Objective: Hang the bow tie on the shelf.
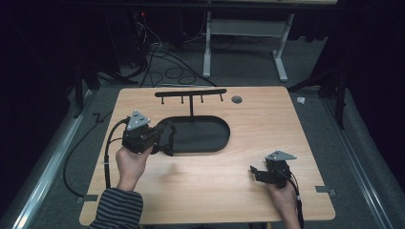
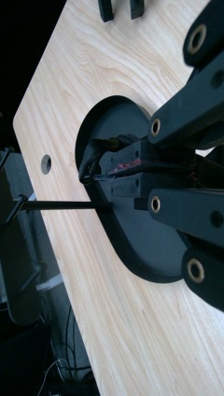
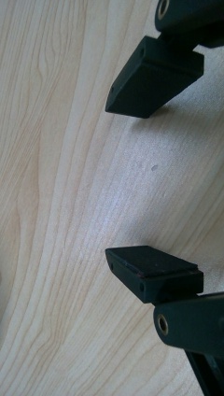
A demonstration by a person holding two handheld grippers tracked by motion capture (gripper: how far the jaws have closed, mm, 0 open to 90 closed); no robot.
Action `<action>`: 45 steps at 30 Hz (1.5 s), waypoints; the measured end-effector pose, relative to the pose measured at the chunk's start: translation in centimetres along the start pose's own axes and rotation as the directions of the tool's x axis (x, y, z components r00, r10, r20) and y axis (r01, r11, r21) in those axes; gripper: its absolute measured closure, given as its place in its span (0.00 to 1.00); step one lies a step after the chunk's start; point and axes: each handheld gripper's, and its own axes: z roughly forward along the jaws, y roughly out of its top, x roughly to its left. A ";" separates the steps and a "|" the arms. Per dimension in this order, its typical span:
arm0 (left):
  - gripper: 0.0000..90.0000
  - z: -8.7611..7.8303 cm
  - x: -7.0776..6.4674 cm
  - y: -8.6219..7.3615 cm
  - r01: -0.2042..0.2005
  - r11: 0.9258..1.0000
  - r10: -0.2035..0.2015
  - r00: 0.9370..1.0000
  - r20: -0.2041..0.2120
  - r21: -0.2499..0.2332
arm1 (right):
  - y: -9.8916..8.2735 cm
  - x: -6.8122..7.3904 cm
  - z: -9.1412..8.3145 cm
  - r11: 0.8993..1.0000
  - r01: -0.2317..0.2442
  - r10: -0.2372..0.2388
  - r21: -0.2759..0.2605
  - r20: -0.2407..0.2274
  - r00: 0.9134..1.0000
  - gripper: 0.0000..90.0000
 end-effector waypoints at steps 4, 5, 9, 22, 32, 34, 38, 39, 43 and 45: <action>0.97 0.1 0.3 0.2 0.008 1.000 -0.008 1.000 -0.006 -0.008 | 0.0 0.0 0.0 1.000 0.000 0.000 0.001 -0.001 1.000 0.30; 0.97 0.1 0.3 0.3 0.005 1.000 -0.005 1.000 -0.011 -0.007 | 0.0 0.0 0.0 1.000 0.000 0.000 0.001 0.000 1.000 0.30; 0.97 0.2 0.7 0.7 0.009 1.000 -0.009 1.000 -0.018 -0.014 | 0.0 0.0 0.0 1.000 0.000 0.000 0.001 0.000 1.000 0.30; 0.97 0.8 1.7 1.8 0.021 1.000 -0.022 0.999 -0.042 -0.022 | 0.0 0.0 0.0 1.000 0.000 0.000 0.000 -0.001 1.000 0.30; 0.97 1.4 2.3 2.6 0.021 1.000 -0.022 0.998 -0.063 -0.014 | 0.0 0.0 0.0 1.000 0.000 0.000 -0.001 -0.001 1.000 0.30; 0.97 1.5 2.5 2.9 0.023 1.000 -0.024 0.998 -0.065 -0.018 | 0.0 0.0 0.0 1.000 0.000 0.000 -0.001 -0.001 1.000 0.30; 0.97 1.7 2.7 3.4 0.022 1.000 -0.023 0.997 -0.075 -0.016 | 0.0 0.0 0.0 1.000 0.000 0.000 -0.001 -0.001 1.000 0.30; 0.97 1.8 2.9 3.6 0.020 1.000 -0.021 0.997 -0.080 -0.016 | 0.0 0.0 0.0 1.000 0.001 -0.001 -0.001 -0.001 1.000 0.30; 0.97 2.0 3.3 4.1 0.023 0.999 -0.025 0.995 -0.092 -0.023 | 0.0 0.0 0.0 1.000 0.000 0.000 0.000 -0.001 1.000 0.30; 0.97 2.1 3.4 4.2 0.025 0.999 -0.028 0.995 -0.098 -0.023 | 0.0 0.0 0.0 1.000 0.001 -0.001 0.001 -0.001 1.000 0.30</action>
